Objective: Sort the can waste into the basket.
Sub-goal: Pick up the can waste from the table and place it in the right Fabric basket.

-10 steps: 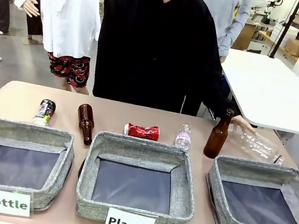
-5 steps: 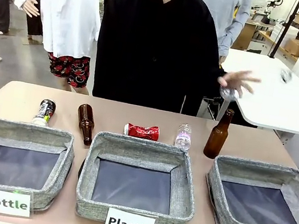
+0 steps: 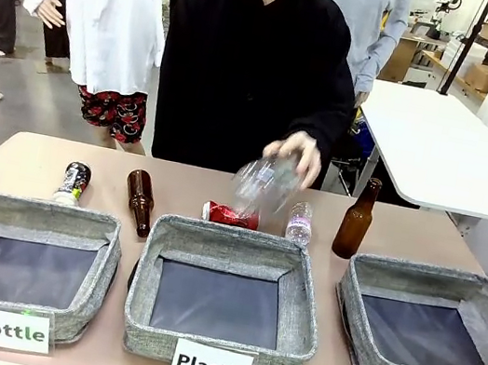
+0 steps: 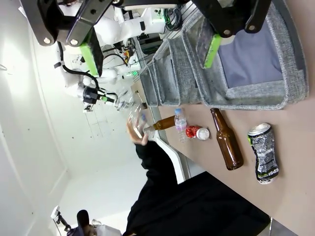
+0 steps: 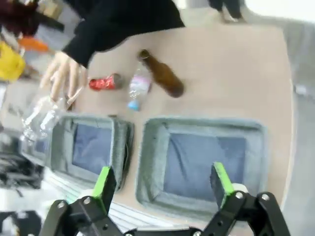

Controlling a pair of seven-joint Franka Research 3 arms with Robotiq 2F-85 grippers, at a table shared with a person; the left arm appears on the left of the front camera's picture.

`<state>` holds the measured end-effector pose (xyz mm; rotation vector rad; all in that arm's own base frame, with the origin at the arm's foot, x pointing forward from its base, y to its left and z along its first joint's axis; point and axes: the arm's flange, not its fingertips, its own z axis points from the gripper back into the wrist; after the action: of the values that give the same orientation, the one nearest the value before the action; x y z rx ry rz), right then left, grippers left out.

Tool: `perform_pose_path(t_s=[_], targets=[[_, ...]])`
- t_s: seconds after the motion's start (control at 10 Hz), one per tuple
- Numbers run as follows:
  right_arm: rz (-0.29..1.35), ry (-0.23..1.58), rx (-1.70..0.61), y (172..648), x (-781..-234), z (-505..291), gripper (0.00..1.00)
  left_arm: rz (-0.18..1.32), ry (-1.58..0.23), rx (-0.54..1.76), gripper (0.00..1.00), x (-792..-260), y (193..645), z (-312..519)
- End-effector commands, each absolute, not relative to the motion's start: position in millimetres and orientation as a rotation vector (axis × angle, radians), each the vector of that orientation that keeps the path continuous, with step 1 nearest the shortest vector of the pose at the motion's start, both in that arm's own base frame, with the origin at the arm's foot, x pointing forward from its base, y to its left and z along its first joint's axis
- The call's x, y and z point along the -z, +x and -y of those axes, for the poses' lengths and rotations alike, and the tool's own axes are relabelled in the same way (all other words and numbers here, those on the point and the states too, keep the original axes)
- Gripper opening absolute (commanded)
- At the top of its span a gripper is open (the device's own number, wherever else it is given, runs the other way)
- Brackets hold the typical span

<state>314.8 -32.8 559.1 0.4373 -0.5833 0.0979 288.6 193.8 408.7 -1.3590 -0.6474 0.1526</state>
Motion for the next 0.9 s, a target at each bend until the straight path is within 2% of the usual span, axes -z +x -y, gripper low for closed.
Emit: perform_pose_path(t_s=[0.0, 0.1, 0.3, 0.5, 0.7, 0.8], targets=[[0.537, 0.360, -0.233, 379.2, -528.6, -59.7, 1.00, 0.678, -1.370, -0.135, 1.00, -409.5, 288.2, -194.7], [0.513, 0.346, -0.306, 392.8, -518.2, -88.2, 1.00, 0.678, -1.370, -0.135, 1.00, -409.5, 288.2, -194.7], [0.572, 0.437, -0.280, 372.8, -539.1, -40.3, 1.00, 0.678, -1.370, -0.135, 1.00, -409.5, 288.2, -194.7], [0.614, 0.542, -0.155, 306.9, -547.3, 60.7, 1.00, 0.678, -1.370, -0.135, 1.00, -409.5, 288.2, -194.7], [0.663, 0.619, 0.026, 242.5, -537.0, 129.9, 1.00, 0.678, -1.370, -0.135, 1.00, -409.5, 288.2, -194.7], [0.679, 0.602, 0.150, 218.3, -528.0, 153.7, 1.00, 0.678, -1.370, -0.135, 1.00, -409.5, 288.2, -194.7]])
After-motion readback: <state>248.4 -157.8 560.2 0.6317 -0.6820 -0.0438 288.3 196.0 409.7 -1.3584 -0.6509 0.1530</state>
